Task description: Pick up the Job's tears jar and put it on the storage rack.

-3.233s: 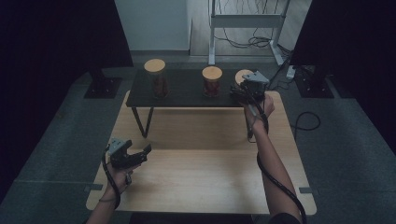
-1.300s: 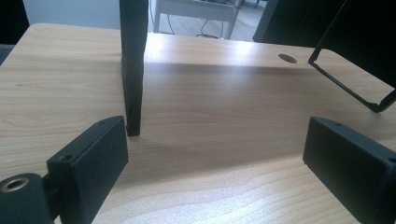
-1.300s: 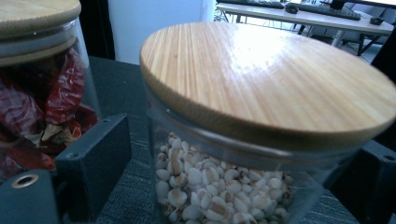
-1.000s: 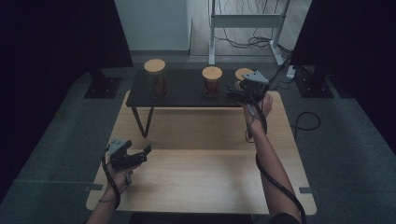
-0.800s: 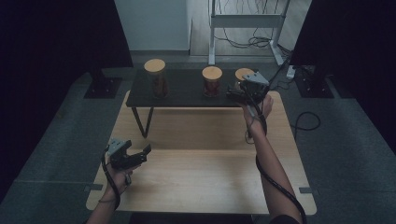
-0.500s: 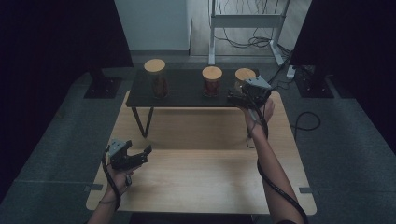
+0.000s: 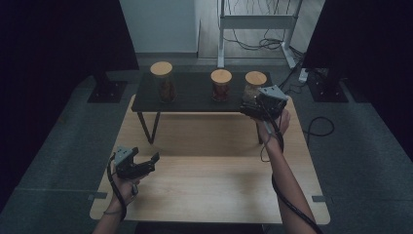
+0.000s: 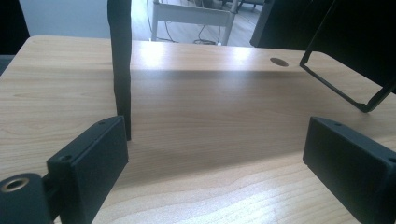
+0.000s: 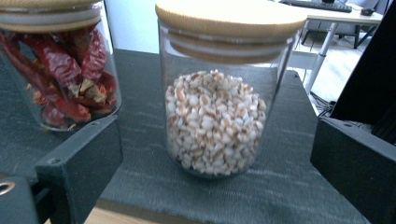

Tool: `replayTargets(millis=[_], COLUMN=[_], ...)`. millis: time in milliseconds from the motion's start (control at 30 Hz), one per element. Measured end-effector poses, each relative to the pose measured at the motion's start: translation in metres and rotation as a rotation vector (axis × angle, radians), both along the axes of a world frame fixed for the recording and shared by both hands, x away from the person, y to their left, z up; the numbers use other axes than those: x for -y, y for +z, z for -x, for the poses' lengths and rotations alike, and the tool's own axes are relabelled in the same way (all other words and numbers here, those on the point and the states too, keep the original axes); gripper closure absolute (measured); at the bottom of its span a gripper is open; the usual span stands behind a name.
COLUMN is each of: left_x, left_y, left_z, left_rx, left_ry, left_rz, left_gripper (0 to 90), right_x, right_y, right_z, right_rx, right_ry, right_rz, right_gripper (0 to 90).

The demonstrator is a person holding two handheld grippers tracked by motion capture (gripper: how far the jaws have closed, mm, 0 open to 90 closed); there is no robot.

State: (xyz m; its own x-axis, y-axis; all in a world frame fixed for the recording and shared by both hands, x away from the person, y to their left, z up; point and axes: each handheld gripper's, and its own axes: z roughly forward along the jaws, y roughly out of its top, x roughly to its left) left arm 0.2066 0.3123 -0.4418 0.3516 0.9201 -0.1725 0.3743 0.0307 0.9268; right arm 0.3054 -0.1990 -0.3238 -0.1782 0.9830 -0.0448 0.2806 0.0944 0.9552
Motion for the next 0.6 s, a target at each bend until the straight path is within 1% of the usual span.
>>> replayTargets(millis=[367, 600], left_x=[0.001, 0.002], left_y=[0.0, -0.001], left_z=[0.0, -0.001], left_rx=[-0.004, -0.009], left_ry=[-0.006, -0.009], left_rz=[-0.004, -0.007], left_gripper=[6.3, 6.3], right_x=[0.005, 0.008], right_y=[-0.015, -0.027], right_z=[0.019, 0.036], right_rx=[0.0, 0.006], right_ry=[0.004, 0.004], right_rz=[-0.032, -0.048], right_gripper=[2.4, 2.4])
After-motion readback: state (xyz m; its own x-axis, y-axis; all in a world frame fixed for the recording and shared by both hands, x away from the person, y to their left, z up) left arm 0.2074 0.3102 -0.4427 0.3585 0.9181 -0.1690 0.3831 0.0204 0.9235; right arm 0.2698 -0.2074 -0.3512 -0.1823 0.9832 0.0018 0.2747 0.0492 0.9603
